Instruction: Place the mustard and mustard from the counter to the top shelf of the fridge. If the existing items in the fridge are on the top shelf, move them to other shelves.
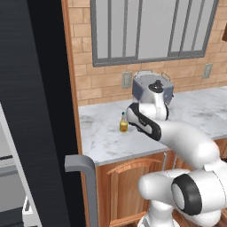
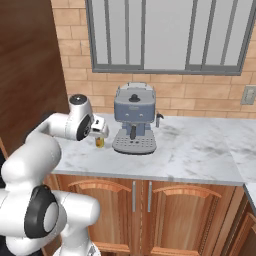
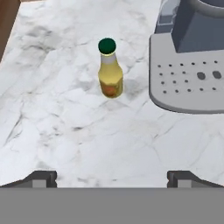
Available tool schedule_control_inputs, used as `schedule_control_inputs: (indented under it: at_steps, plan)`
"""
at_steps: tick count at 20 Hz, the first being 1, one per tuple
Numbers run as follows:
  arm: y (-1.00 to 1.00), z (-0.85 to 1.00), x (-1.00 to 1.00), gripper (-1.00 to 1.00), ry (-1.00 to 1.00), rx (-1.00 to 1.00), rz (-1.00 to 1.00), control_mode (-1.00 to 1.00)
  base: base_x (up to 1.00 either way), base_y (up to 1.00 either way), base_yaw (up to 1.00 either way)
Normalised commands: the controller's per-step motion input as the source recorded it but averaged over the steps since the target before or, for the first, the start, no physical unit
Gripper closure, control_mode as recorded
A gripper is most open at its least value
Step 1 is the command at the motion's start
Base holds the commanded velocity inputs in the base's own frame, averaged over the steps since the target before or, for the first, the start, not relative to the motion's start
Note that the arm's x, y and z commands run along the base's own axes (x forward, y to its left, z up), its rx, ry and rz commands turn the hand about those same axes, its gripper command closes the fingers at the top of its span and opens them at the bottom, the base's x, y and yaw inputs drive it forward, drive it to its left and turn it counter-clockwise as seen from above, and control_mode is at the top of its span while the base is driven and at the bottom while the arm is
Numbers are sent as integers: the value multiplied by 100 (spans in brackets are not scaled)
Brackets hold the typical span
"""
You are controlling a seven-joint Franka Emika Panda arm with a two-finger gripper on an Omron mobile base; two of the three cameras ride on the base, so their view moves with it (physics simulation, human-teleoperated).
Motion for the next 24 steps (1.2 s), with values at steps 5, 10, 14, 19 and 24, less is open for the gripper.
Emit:
schedule_control_inputs:
  at_steps: [5, 10, 14, 19, 24]
  plan:
    - [5, -27, 24, -100, 0, -2, 0, -100, 0, 0, 0]
    - [0, -11, 17, -100, 0, 0, 0, -100, 0, 0, 0]
    - [0, -9, 20, -100, -5, 0, 0, -100, 0, 0, 0]
    - [4, -5, 17, -100, -8, 0, 0, -100, 0, 0, 0]
    - [7, -6, 15, -100, -7, 0, 0, -100, 0, 0, 0]
